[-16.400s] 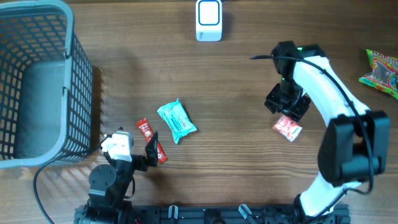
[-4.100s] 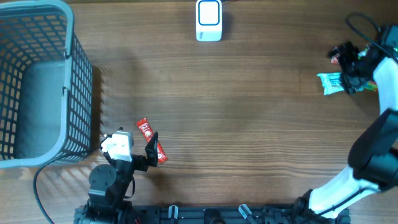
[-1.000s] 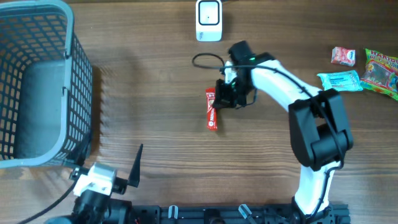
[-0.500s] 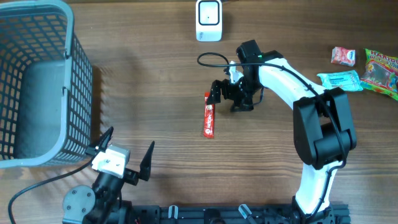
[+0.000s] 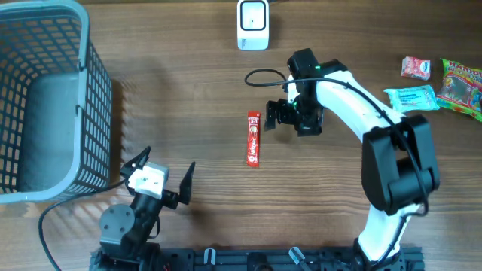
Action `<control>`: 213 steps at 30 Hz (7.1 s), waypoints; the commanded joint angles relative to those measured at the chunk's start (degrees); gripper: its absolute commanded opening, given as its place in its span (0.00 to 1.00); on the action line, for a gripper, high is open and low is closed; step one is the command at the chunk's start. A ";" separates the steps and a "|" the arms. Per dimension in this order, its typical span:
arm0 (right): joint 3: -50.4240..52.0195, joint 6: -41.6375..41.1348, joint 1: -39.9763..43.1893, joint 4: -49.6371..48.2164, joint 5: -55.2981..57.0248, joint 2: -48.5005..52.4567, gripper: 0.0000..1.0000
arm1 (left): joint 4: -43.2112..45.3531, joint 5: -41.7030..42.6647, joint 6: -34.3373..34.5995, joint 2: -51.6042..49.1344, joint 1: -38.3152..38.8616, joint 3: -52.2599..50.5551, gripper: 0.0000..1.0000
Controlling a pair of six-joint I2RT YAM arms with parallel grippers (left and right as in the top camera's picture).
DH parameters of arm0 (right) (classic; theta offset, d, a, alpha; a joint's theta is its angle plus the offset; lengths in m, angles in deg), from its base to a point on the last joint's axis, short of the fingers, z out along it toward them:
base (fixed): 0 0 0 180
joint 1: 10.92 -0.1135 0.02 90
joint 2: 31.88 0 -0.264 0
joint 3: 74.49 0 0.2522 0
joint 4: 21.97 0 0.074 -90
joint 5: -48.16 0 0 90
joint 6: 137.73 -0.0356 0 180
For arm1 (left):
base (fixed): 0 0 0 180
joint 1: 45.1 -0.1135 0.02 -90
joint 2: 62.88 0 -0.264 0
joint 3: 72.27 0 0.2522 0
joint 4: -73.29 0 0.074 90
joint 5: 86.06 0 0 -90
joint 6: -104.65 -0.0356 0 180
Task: Scan the item barcode
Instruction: 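Lift the Nescafé stick and carry it toward the white scanner, then hold the Nescafé stick over the white scanner with the right gripper, then carry the Nescafé stick to the right edge and release it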
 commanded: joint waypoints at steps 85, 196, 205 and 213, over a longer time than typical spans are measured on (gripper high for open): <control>-2.34 16.28 -8.17 -79.34 -74.77 7.37 0.05 | 4.70 -3.74 7.41 0.00 -0.26 -5.60 1.00; -27.82 -54.53 -4.15 -60.63 -8.24 27.71 0.05 | 4.72 -3.74 7.41 0.00 -0.26 -5.60 1.00; -27.82 -37.31 4.46 -29.14 -5.53 11.96 0.05 | 4.72 -3.74 7.41 0.00 -0.26 -5.60 1.00; -27.69 -34.69 23.43 7.91 10.03 2.32 0.04 | 4.70 -3.74 7.41 0.00 -0.26 -5.60 1.00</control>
